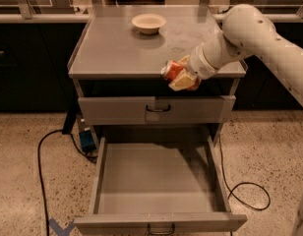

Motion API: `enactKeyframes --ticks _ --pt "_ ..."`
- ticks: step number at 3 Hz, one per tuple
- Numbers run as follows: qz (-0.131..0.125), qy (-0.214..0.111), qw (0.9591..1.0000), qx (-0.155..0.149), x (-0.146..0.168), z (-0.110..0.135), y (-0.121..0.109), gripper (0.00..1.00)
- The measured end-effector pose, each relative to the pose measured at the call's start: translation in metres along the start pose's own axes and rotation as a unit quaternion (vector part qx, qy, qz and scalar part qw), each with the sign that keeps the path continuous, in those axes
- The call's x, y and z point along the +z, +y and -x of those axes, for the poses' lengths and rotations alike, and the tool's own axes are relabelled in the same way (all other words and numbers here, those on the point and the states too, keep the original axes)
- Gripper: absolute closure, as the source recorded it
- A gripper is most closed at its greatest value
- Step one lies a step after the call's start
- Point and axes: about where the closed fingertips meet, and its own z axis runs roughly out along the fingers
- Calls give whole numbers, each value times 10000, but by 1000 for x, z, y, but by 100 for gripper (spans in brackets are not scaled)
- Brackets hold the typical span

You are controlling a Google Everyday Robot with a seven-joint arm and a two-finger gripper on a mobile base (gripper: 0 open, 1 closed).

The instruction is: Place coke can into middle drawer

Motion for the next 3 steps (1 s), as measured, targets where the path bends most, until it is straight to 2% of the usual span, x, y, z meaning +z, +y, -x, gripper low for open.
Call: enactKeyframes --ticks 2,3 --pt "44 -100 9999 -2 -3 5 3 100" --pt "38 -335 9993 -184 -22 29 -1 100"
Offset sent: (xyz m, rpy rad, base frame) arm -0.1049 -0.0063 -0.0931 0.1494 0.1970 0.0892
